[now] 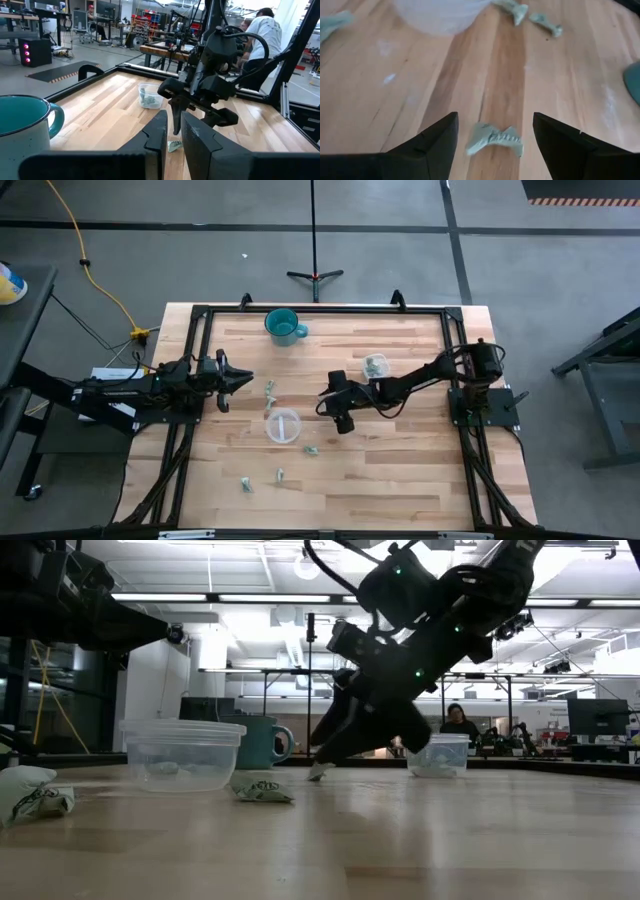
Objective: Pick and place items into bin
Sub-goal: Put the stevia packet into the right transparent bin, then put the stevia packet into the left transparent bin
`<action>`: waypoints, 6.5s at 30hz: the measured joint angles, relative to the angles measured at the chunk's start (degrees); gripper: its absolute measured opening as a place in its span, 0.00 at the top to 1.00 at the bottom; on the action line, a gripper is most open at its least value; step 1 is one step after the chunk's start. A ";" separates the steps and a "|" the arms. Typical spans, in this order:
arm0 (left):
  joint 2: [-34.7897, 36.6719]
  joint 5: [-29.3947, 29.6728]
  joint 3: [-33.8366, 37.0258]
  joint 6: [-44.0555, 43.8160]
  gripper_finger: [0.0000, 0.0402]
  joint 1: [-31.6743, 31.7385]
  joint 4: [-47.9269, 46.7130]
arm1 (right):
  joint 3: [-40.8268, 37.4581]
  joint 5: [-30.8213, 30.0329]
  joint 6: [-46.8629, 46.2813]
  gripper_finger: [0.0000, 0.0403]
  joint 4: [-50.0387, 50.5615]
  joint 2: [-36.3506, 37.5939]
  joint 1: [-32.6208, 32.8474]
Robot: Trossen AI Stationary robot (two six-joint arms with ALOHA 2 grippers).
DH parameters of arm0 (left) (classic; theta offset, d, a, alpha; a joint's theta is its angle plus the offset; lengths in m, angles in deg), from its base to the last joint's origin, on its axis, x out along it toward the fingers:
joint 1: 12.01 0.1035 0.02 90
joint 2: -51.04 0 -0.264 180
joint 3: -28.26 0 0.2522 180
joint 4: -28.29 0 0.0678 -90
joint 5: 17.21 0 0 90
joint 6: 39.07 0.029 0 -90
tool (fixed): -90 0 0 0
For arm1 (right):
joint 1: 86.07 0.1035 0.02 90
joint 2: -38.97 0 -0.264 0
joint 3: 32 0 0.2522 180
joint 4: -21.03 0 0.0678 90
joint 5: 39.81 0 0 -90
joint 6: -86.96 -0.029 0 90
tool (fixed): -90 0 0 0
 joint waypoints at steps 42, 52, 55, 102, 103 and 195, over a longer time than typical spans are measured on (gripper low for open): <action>0.00 0.00 0.00 0.02 0.77 0.00 -0.02 | 0.02 1.58 5.21 0.62 2.57 -1.47 0.00; 0.02 0.00 0.00 0.02 0.77 0.00 0.00 | 0.05 0.46 -2.38 0.37 0.08 -2.90 -0.06; 0.00 0.00 0.00 0.02 0.77 0.02 0.02 | 0.11 0.53 -2.88 0.36 -2.87 -4.95 -0.06; 0.01 0.00 0.00 0.02 0.77 0.00 -0.01 | -0.02 -4.95 -15.23 0.97 47.95 28.12 -15.18; 0.02 0.00 0.00 0.02 0.77 0.00 0.00 | -0.13 -2.31 -15.66 0.98 48.49 28.04 -16.58; -43.97 -12.94 -21.06 12.59 0.31 -1.51 33.75 | -50.62 -10.09 -14.23 0.98 12.62 99.24 9.82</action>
